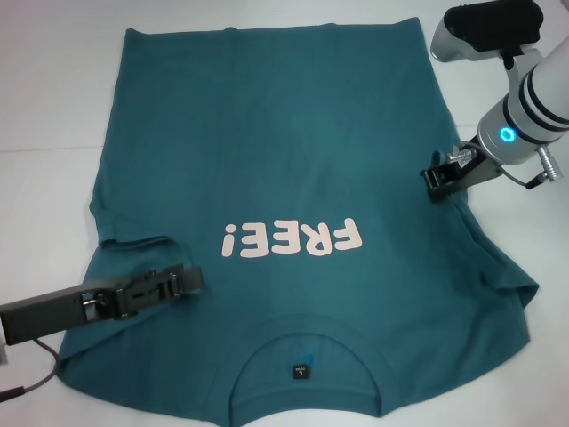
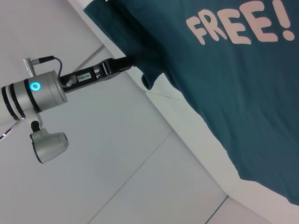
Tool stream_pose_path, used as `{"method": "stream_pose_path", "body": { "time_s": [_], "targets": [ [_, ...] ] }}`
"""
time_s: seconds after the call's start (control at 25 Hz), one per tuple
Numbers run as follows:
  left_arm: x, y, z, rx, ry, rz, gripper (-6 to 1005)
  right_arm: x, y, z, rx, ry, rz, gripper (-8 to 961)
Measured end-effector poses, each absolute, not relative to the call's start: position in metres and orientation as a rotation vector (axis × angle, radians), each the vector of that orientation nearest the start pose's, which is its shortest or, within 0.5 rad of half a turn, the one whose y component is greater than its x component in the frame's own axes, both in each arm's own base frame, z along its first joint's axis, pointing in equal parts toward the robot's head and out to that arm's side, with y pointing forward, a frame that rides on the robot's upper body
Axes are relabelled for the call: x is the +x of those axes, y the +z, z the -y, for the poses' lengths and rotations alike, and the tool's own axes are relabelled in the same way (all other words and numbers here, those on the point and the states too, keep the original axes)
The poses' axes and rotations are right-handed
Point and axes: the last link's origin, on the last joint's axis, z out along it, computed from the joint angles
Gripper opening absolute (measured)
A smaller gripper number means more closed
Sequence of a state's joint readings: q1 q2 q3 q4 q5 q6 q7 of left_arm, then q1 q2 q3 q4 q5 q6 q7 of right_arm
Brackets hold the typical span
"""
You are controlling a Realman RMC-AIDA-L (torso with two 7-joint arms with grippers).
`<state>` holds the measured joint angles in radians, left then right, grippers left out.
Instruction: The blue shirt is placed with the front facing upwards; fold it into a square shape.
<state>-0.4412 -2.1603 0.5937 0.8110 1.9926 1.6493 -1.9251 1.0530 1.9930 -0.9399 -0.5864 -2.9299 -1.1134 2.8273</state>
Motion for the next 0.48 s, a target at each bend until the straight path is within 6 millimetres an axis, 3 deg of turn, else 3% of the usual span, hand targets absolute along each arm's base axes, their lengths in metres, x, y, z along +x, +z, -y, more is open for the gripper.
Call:
{"method": "stream_pose_path", "body": {
  "time_s": [0.48],
  "targets": [
    [-0.2632, 0.0082, -0.3082, -2.493, -0.938, 1.356, 540, 0.2062, 0.0192, -0.4723, -2.016, -0.295, -1.339, 20]
  ]
}}
